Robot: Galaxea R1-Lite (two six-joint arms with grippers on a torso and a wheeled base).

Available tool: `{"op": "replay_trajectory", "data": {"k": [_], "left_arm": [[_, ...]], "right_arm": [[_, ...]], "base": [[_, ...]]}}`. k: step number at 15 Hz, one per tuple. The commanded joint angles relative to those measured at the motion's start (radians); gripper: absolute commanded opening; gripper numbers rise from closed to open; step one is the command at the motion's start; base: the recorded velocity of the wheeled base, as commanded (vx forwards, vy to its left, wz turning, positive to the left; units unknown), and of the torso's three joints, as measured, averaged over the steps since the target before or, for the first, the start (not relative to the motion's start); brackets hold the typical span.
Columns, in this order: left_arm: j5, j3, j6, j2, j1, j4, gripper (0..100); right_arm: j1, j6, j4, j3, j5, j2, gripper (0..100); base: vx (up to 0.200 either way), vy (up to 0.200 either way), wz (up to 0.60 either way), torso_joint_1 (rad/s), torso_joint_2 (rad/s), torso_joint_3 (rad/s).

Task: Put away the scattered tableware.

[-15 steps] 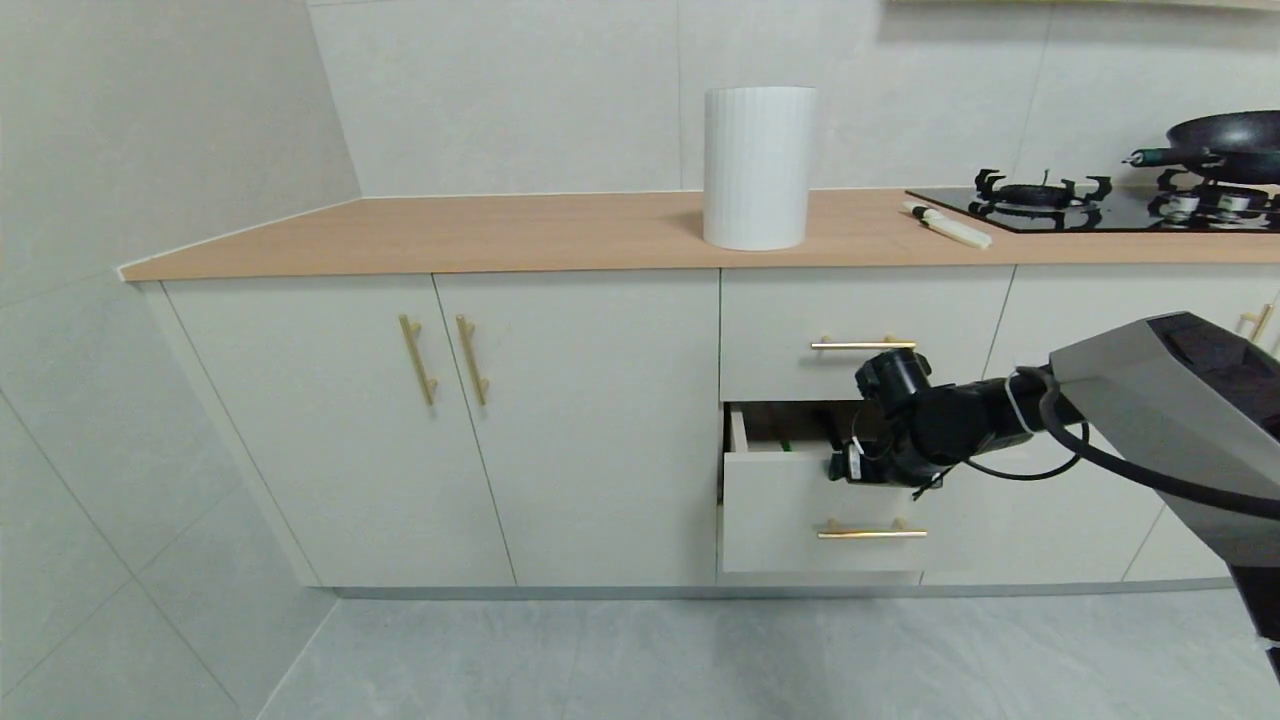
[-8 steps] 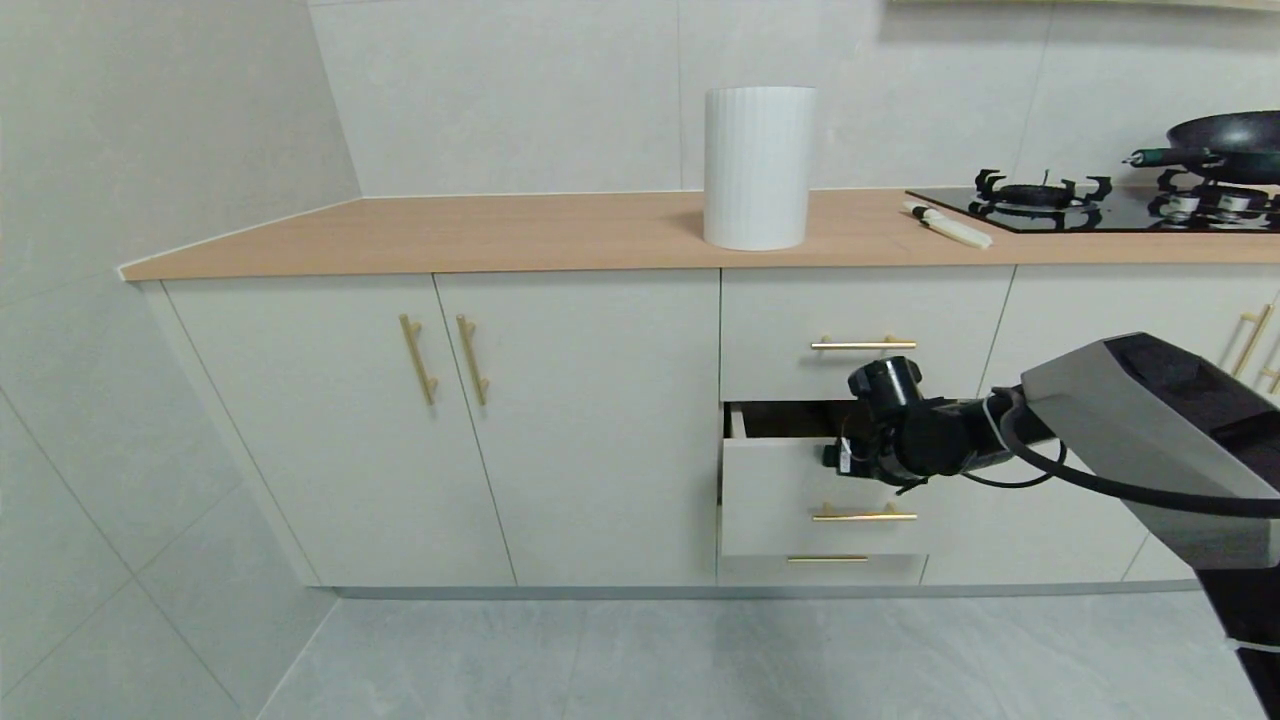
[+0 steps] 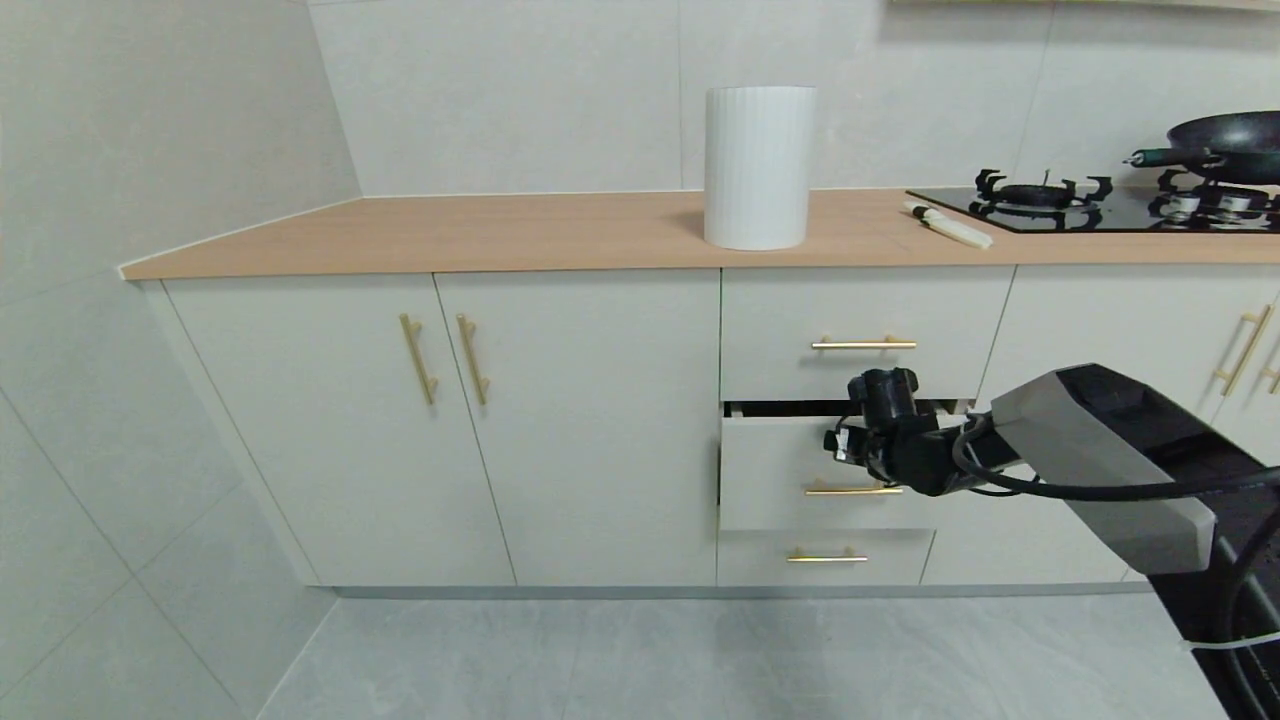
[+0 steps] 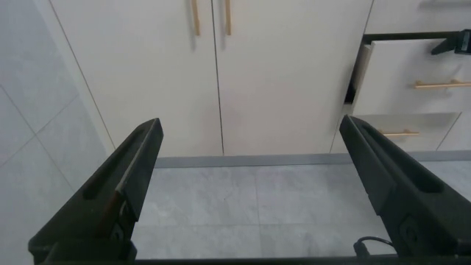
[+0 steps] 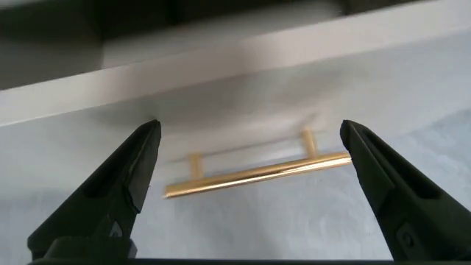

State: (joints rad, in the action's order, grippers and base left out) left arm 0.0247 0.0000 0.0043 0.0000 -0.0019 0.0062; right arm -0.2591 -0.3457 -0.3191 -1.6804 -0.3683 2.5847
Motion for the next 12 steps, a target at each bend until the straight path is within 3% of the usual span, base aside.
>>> {"op": "replay_trajectory", "data": {"k": [1,12], "left_arm": [[0.0,0.0,0.0,0.0,0.0,0.0,100],[0.0,0.0,0.0,0.0,0.0,0.0,100]], "right_arm": [[0.014,-0.004,-0.001,-0.041,-0.008,0.049,100],[0.054,-0.078,-0.001,-0.271,-0.113,0.161,100]], "base": [[0.0,0.0,0.0,0.0,0.0,0.0],[0.0,0.0,0.0,0.0,0.0,0.0]]}}
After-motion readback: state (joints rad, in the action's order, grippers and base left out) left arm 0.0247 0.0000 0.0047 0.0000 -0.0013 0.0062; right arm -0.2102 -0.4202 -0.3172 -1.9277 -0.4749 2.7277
